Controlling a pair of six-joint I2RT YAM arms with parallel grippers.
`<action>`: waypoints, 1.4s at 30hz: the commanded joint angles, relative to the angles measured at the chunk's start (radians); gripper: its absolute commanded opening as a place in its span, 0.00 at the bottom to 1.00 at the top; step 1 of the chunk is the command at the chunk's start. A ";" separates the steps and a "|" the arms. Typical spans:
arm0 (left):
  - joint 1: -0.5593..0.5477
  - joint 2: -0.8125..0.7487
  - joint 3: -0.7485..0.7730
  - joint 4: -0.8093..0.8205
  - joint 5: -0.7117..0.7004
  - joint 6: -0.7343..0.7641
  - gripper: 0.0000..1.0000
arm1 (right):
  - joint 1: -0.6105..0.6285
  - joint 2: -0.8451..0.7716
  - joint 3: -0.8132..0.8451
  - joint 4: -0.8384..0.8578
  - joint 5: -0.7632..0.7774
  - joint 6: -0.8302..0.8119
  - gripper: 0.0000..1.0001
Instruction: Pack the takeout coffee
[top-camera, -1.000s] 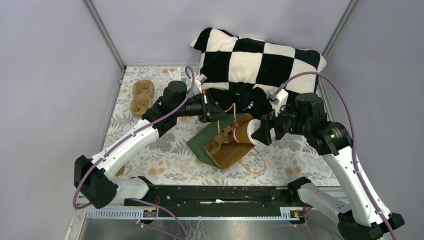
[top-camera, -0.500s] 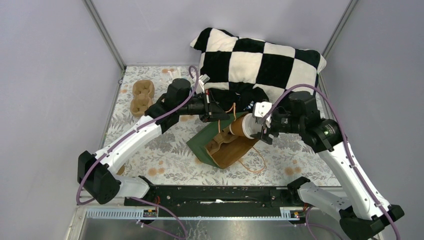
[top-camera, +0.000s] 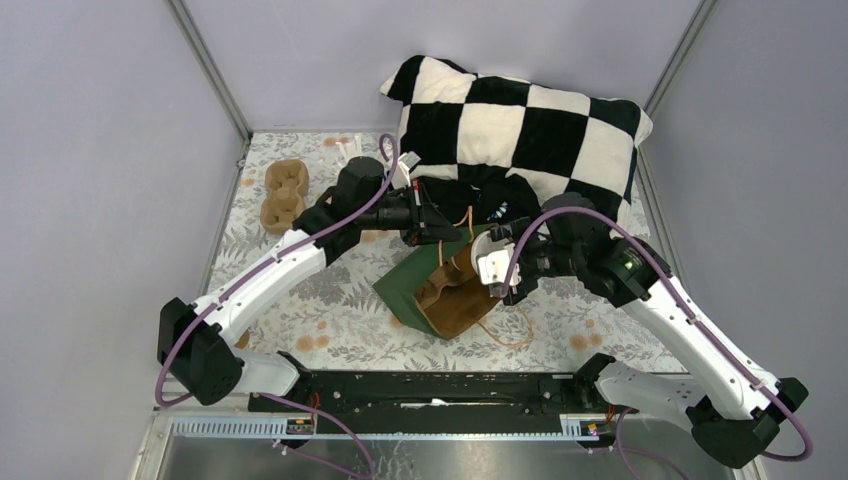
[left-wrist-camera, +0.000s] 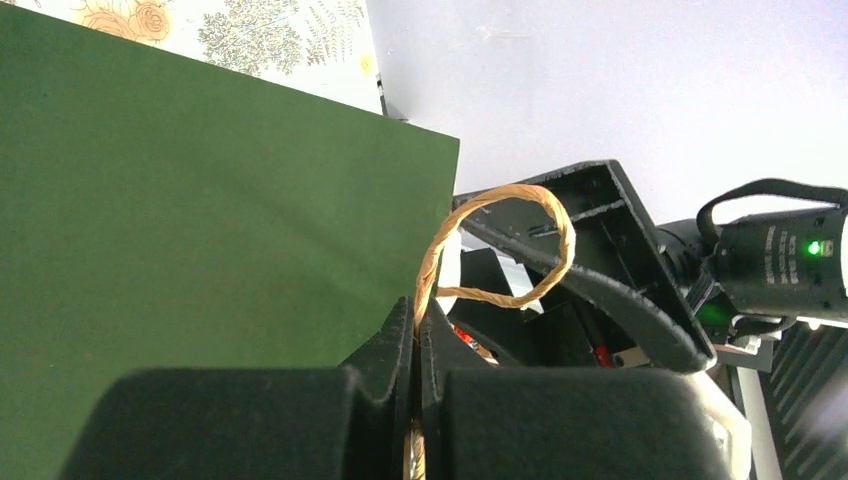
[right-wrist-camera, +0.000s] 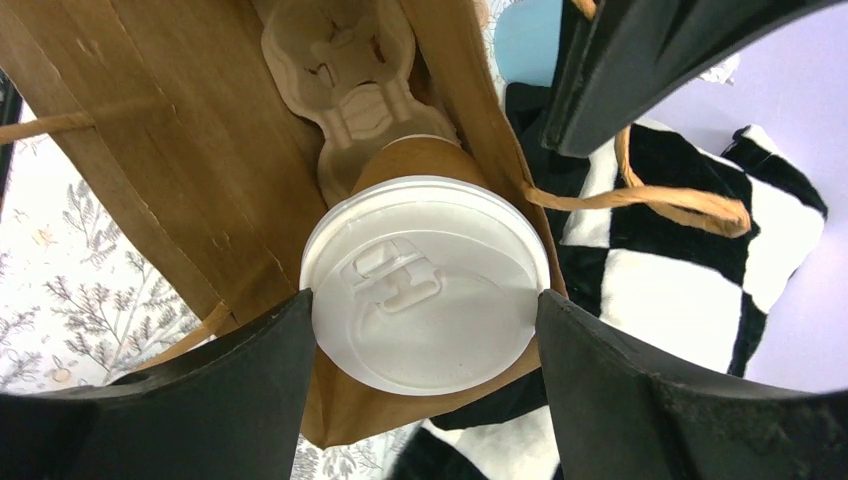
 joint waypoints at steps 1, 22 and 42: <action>0.004 0.009 -0.005 0.038 0.012 -0.046 0.00 | 0.036 -0.015 -0.019 0.010 0.066 -0.099 0.50; 0.062 -0.015 -0.052 0.058 0.042 -0.093 0.00 | 0.060 0.067 -0.069 0.131 0.102 -0.245 0.52; -0.009 -0.069 0.441 -0.952 -0.566 0.203 0.79 | 0.108 0.233 0.090 0.168 0.114 -0.006 0.49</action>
